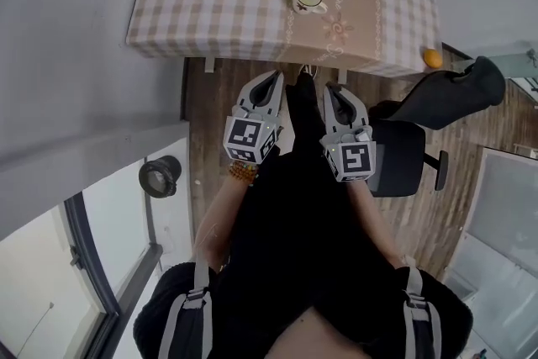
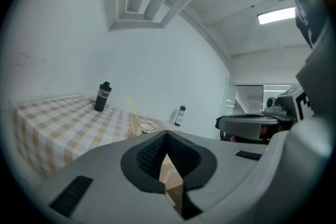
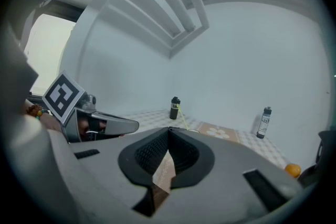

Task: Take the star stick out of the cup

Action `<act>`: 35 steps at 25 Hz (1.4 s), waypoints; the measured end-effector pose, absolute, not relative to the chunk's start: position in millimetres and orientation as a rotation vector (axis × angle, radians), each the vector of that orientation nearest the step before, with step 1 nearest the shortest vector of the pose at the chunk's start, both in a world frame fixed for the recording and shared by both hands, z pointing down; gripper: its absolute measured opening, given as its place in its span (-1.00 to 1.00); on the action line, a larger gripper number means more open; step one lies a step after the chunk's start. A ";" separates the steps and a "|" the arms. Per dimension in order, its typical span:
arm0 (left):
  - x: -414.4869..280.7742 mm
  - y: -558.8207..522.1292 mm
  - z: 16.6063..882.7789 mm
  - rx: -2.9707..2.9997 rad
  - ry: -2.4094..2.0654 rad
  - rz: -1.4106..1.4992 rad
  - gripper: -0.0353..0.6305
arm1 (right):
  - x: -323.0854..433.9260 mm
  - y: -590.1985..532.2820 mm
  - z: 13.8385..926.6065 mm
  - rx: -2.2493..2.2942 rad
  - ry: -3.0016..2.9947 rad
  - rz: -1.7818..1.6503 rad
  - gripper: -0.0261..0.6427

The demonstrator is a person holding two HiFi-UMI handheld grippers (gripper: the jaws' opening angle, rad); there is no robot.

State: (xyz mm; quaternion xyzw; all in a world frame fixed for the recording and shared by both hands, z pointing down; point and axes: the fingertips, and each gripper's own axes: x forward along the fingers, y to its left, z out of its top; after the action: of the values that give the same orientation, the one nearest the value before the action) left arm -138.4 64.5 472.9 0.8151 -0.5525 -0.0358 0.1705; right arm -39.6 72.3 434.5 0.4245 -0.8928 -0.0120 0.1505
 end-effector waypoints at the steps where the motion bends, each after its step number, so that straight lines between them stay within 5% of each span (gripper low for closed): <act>1: -138.5 64.0 474.3 2.313 -1.570 -0.100 -0.90 | -36.8 68.7 434.3 1.234 -2.563 -0.040 -0.90; 17: -198.6 -2.2 480.5 2.177 -1.799 -0.007 -0.90 | -42.1 -46.2 435.2 1.232 -2.646 -0.078 -0.90; 35: -160.2 -141.8 490.1 2.223 -1.572 -0.007 -0.89 | -28.8 -129.3 456.6 1.212 -2.665 0.050 -0.90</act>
State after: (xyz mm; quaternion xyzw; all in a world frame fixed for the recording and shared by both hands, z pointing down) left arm -160.2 -141.8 490.1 0.7986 -0.5648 -0.0024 0.2079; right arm -28.8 -129.3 456.6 0.4115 -0.9050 0.0171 0.1064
